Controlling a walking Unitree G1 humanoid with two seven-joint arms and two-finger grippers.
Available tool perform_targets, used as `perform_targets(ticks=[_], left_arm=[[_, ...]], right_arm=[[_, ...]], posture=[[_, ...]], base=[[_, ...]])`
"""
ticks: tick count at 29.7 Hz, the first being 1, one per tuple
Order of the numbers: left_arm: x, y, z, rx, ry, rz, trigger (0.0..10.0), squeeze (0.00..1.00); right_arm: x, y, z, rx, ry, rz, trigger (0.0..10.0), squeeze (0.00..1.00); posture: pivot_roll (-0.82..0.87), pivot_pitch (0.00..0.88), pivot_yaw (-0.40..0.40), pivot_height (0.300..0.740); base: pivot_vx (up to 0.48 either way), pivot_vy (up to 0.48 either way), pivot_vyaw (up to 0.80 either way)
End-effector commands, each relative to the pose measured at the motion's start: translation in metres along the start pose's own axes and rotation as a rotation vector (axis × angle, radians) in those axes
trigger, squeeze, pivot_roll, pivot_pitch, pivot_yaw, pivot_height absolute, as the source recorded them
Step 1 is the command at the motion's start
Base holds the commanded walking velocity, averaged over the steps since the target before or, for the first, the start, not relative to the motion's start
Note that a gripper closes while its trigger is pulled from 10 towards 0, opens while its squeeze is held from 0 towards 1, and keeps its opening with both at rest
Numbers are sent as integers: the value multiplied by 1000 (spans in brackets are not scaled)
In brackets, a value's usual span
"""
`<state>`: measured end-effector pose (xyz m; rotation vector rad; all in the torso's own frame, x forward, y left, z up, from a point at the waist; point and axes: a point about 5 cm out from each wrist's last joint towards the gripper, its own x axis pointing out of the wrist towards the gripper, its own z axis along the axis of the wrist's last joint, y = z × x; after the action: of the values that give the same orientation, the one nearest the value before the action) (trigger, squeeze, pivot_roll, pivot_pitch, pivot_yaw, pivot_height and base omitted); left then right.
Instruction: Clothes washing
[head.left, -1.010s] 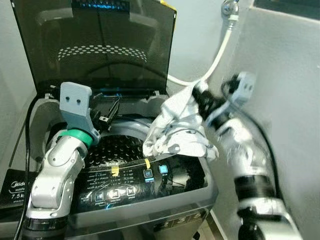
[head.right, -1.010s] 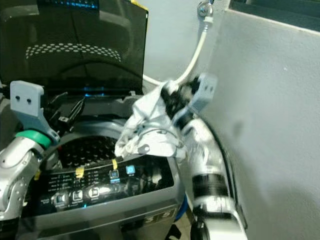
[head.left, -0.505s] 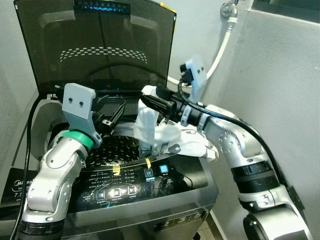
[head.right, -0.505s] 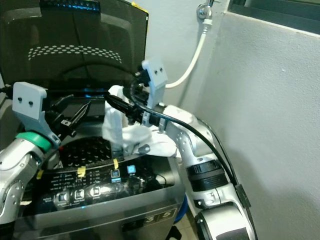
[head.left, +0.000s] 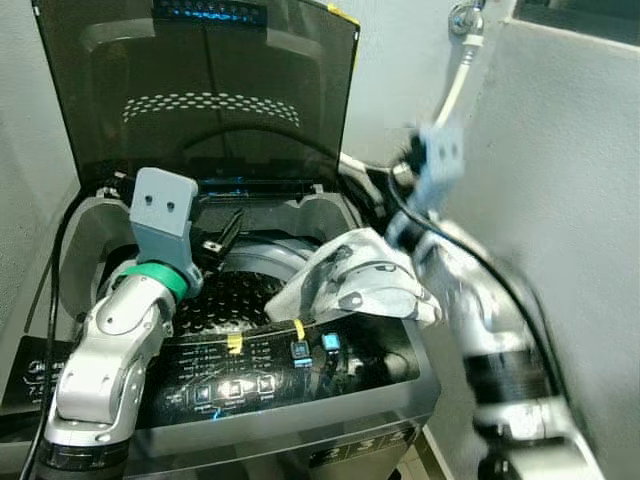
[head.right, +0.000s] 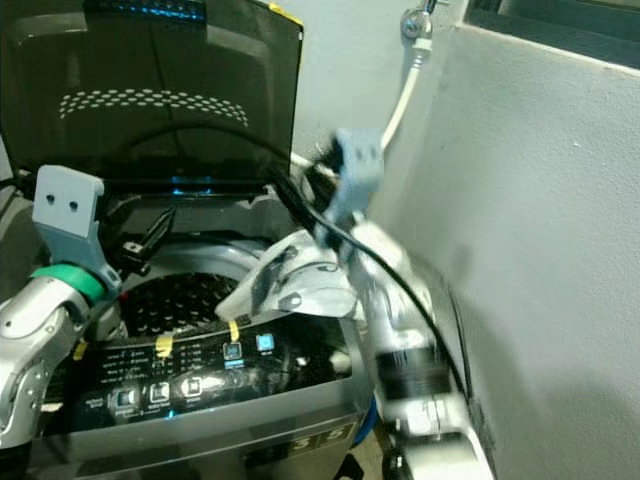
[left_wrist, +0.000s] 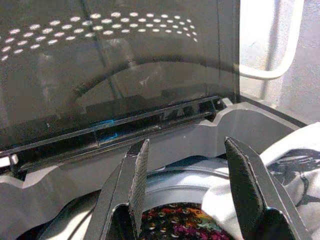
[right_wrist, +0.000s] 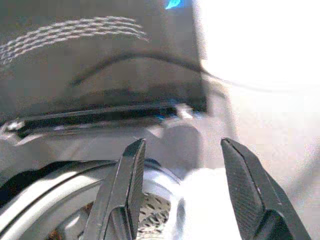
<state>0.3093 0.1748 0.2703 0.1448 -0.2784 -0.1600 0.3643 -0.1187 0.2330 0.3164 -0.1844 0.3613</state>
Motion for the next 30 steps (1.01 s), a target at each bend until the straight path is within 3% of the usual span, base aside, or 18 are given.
perform_targets(ticks=[1, 7, 19, 30], left_arm=[[0, -6, -7, -6, 26, -24, 10000, 0], [4, -12, -5, -23, 11, -38, 10000, 0], [7, -18, -1, -87, -13, -18, 10000, 0], [6, -30, -2, -108, -20, -49, 10000, 0]], right_arm=[[-5, -3, -2, 7, -19, -30, 10000, 0], [-10, 7, -7, 28, -30, 10, 10000, 0], [-10, 23, -2, -21, -69, 78, 10000, 0], [-11, 23, 2, -29, -85, 71, 10000, 0]], posture=[[54, 0, -2, 740], [45, 0, 0, 740], [38, 0, -14, 740], [33, 0, -20, 740]], base=[[0, 0, 0], [0, 0, 0], [0, 0, 0], [0, 0, -800]])
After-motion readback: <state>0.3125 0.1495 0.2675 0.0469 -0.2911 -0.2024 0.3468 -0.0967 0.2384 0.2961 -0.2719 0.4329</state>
